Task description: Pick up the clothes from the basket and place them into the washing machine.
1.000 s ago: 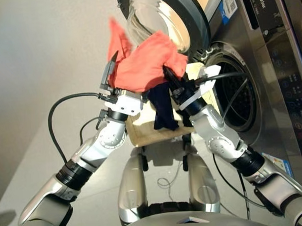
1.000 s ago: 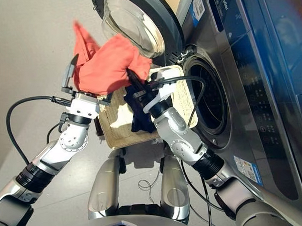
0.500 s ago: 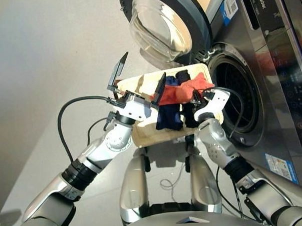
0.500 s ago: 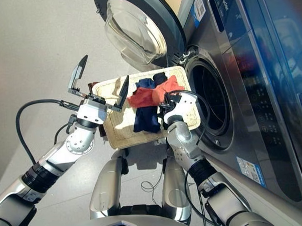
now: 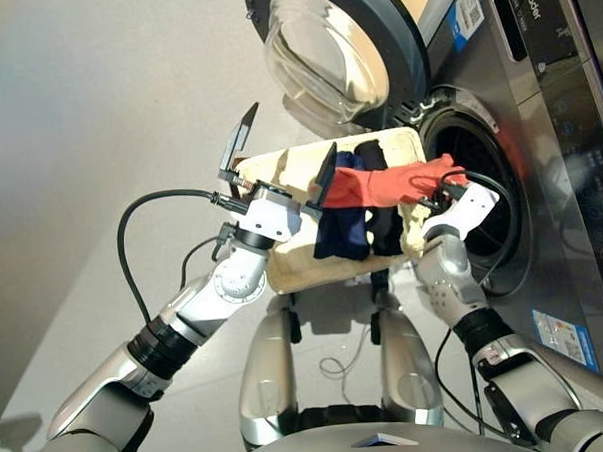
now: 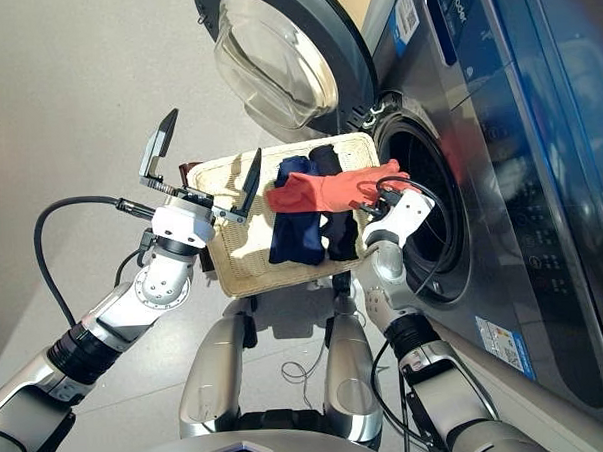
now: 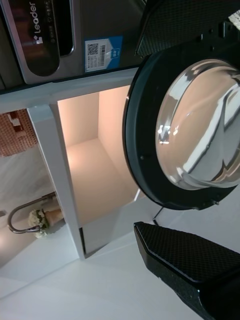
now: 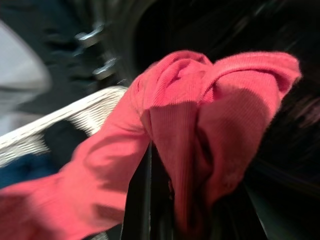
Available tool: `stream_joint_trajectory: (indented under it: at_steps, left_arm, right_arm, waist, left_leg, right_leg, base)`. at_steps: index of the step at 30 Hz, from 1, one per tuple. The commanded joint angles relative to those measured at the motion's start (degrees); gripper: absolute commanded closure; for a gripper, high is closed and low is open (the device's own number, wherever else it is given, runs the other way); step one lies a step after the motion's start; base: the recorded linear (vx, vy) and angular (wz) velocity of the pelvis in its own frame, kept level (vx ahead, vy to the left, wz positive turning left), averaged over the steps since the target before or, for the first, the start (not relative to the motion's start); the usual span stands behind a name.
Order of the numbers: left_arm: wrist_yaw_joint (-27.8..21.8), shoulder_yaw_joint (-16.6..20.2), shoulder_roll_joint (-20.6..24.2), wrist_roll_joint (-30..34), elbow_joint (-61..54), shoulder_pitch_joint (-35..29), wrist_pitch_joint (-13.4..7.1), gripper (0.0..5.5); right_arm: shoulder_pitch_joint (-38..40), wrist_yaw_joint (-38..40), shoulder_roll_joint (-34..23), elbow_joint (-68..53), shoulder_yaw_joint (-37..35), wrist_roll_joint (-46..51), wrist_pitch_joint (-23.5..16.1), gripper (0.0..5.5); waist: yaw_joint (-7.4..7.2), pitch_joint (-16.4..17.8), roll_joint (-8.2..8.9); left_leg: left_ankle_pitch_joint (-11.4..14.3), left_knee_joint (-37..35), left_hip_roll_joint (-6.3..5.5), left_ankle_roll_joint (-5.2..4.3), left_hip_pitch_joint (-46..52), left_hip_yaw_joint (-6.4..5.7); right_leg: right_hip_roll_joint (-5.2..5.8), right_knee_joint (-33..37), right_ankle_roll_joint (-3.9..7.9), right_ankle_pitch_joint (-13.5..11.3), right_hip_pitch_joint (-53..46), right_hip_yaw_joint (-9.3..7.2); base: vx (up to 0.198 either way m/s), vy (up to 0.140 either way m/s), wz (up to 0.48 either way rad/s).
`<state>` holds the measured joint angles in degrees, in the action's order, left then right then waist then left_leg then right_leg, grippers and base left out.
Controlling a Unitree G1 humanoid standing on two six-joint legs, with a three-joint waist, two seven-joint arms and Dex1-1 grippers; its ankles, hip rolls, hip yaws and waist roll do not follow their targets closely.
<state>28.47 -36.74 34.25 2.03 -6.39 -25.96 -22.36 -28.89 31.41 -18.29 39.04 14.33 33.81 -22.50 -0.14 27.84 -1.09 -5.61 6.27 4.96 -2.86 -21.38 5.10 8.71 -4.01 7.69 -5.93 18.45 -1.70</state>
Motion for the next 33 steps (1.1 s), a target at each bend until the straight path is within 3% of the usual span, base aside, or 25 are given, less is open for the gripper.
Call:
stream_joint_trajectory:
  at_steps: [1,10,18,23,33]
  left_arm:
    - [0.5,-1.2,-0.3,-2.3,-4.2,-1.2,-4.3,0.00]
    - [0.6,-2.4,-0.5,-4.8,-4.9,-2.7,-3.4,0.00]
    - [3.8,-2.1,0.4,-3.2,-7.0,-4.3,-2.2,0.00]
    - [6.2,-1.3,2.8,-1.8,-8.5,-4.6,-1.5,0.00]
    - [8.9,1.1,3.7,-0.2,-10.8,-5.8,0.3,0.00]
  right_arm:
    - [-6.7,5.0,-4.4,1.2,-5.7,-3.3,-2.6,5.50]
    - [-17.1,13.8,-15.0,13.1,-7.4,-8.9,1.7,5.50]
    - [-21.3,18.4,-24.9,16.9,-5.5,-12.8,4.9,5.50]
    - [-25.9,18.3,-31.0,22.6,-0.2,-17.4,9.9,5.50]
    - [-33.1,16.4,-33.2,31.8,6.3,-20.8,15.8,5.50]
  waist:
    - [-0.02,-1.3,-0.55]
    - [1.00,1.9,-1.36]
    - [0.32,1.9,-2.40]
    - [0.65,1.9,-2.42]
    - [0.49,1.9,-2.37]
  left_leg:
    - [4.1,6.0,-1.43,-1.01,-1.9,0.63]
    - [3.6,7.6,-1.62,-0.80,-7.7,-0.90]
    - [7.9,23.1,-2.35,-0.71,-25.8,-4.54]
    - [10.2,31.1,-1.80,-0.90,-35.3,-5.06]
    - [11.4,36.3,-1.69,-1.03,-45.1,-4.97]
  right_leg:
    - [0.74,-4.1,0.38,3.1,3.9,0.37]
    - [0.27,-8.4,0.06,3.7,10.7,0.13]
    - [-0.16,-30.1,-1.55,10.8,29.7,1.28]
    - [0.19,-38.7,-2.47,13.5,39.4,2.14]
    - [-0.23,-43.4,-2.80,14.5,49.0,2.51]
  base:
    - [0.000,0.000,0.000]
    - [0.000,0.000,0.000]
    - [-0.062,-0.051,0.342]
    - [-0.026,-0.006,0.129]
    - [0.000,0.000,0.000]
